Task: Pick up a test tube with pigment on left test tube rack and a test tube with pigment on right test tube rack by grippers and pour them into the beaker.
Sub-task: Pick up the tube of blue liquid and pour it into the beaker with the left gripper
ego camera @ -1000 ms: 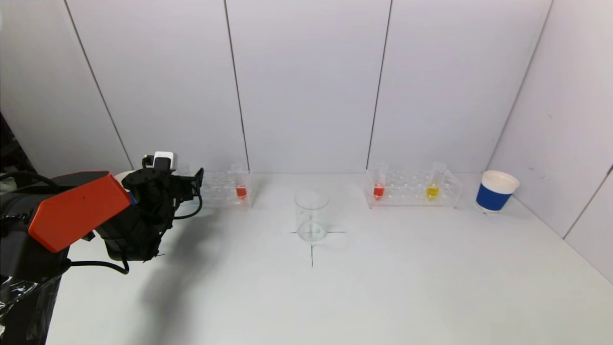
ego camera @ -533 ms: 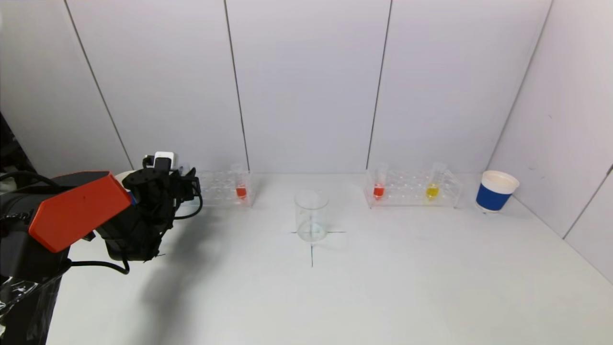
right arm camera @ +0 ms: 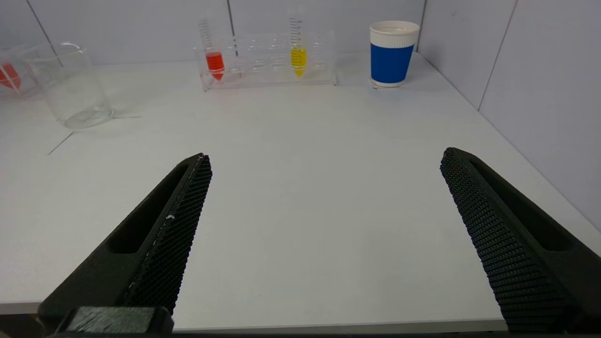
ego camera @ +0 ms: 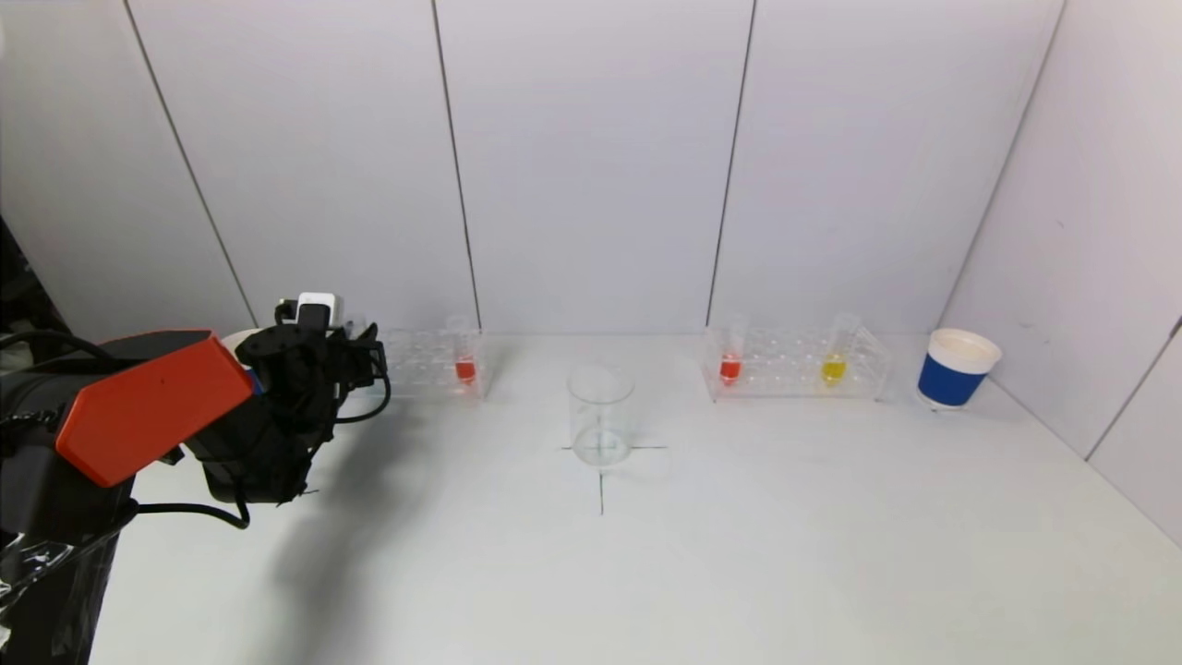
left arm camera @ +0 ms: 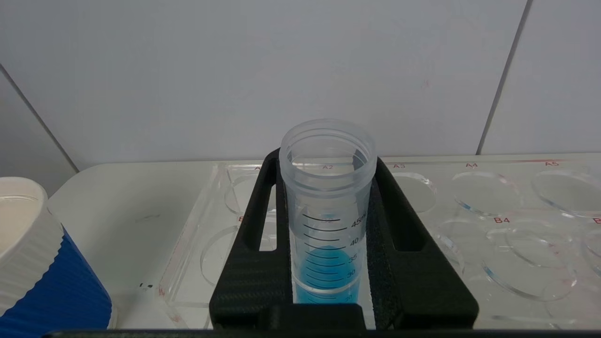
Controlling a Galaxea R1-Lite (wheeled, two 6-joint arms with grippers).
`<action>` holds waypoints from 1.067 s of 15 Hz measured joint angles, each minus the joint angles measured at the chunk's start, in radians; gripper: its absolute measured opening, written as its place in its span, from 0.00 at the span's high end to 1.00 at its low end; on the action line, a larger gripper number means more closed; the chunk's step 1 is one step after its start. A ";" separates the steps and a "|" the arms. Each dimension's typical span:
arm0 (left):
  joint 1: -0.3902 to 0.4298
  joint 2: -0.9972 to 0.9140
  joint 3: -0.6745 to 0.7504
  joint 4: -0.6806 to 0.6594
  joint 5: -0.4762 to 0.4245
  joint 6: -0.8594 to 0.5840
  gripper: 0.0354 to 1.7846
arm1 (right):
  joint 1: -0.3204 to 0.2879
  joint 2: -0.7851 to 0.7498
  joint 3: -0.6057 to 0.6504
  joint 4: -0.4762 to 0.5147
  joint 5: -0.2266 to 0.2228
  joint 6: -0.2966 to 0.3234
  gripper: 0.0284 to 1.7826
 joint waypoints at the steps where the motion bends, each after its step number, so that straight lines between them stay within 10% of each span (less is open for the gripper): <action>1: 0.000 -0.001 0.000 0.001 0.000 0.000 0.76 | 0.000 0.000 0.000 0.000 0.000 0.000 0.01; 16: -0.001 -0.237 -0.109 0.292 -0.001 0.000 0.76 | 0.000 0.000 0.000 0.000 0.000 0.000 0.01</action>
